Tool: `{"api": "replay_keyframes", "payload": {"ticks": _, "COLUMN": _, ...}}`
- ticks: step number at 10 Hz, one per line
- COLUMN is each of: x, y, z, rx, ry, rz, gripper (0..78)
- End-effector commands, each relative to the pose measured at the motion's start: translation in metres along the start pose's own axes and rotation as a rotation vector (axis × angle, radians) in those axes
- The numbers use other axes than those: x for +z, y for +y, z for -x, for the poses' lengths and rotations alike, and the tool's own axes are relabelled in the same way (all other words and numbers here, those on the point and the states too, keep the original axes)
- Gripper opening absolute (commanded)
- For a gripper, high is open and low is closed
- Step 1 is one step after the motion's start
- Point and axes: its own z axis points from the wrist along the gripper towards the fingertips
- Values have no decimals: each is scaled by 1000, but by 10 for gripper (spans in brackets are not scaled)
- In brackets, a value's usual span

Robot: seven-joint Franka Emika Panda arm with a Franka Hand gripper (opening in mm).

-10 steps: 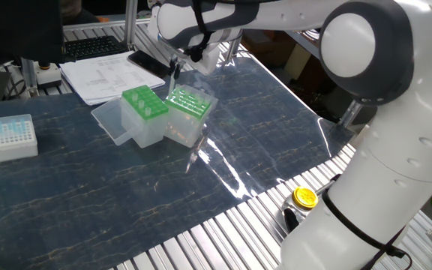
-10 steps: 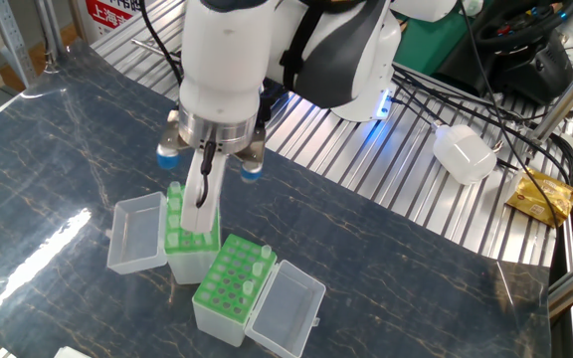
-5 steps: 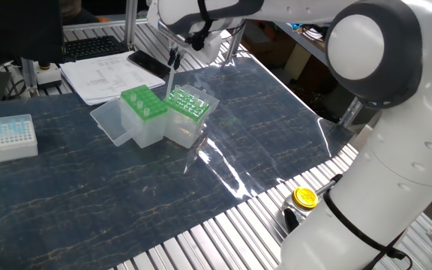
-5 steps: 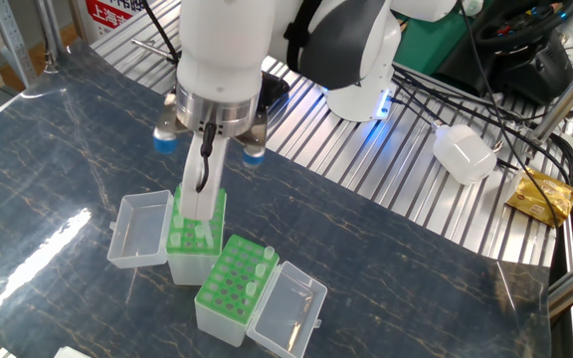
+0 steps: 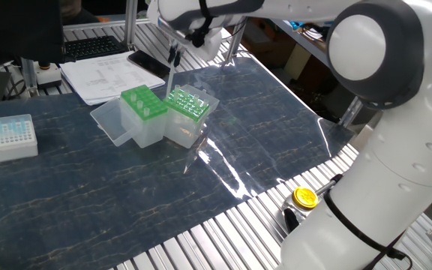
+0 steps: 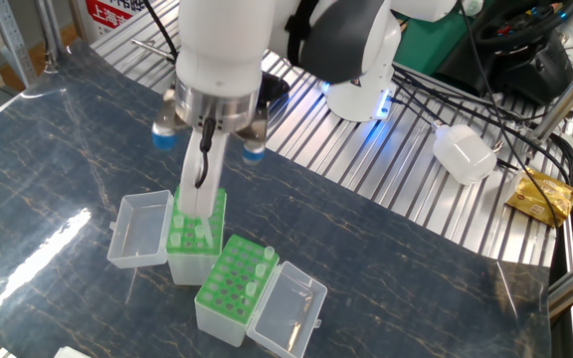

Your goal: Transfer all large pipette tips from one holder to another

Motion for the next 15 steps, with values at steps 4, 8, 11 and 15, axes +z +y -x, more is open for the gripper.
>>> {"api": "replay_keyframes", "payload": {"ticks": 4, "x": -26, "y": 7, "z": 7, "rx": -13, "ry": 8, "rz": 11, "gripper": 11}}
{"api": "replay_keyframes", "payload": {"ticks": 8, "x": -32, "y": 11, "z": 11, "rx": -10, "ry": 10, "rz": 24, "gripper": 11}}
{"api": "replay_keyframes", "payload": {"ticks": 11, "x": -35, "y": 14, "z": 14, "rx": -18, "ry": 19, "rz": 33, "gripper": 11}}
{"api": "replay_keyframes", "payload": {"ticks": 15, "x": -35, "y": 14, "z": 15, "rx": 12, "ry": 9, "rz": 28, "gripper": 11}}
